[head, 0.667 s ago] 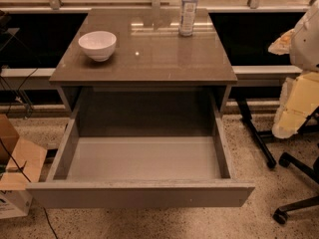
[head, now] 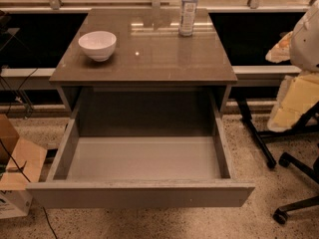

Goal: Close top drawer

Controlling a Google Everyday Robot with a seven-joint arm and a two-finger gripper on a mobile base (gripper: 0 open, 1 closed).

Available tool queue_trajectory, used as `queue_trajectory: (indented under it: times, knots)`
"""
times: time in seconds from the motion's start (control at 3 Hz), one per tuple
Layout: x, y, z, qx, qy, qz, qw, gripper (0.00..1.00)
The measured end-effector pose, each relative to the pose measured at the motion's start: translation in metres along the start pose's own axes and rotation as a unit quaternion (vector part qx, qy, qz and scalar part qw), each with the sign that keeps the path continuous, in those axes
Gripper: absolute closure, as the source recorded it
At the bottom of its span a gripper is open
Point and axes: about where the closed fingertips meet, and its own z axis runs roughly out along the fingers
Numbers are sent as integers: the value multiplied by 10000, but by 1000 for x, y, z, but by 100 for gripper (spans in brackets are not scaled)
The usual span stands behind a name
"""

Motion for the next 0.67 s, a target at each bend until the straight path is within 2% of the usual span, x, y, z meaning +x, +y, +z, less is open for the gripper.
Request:
queue_trajectory:
  times: [0.33,0.67]
  knots:
    - [-6,11,13,-92,-129,-31,9999,40]
    - [-13,36,38,-294,-355,-40,9989,63]
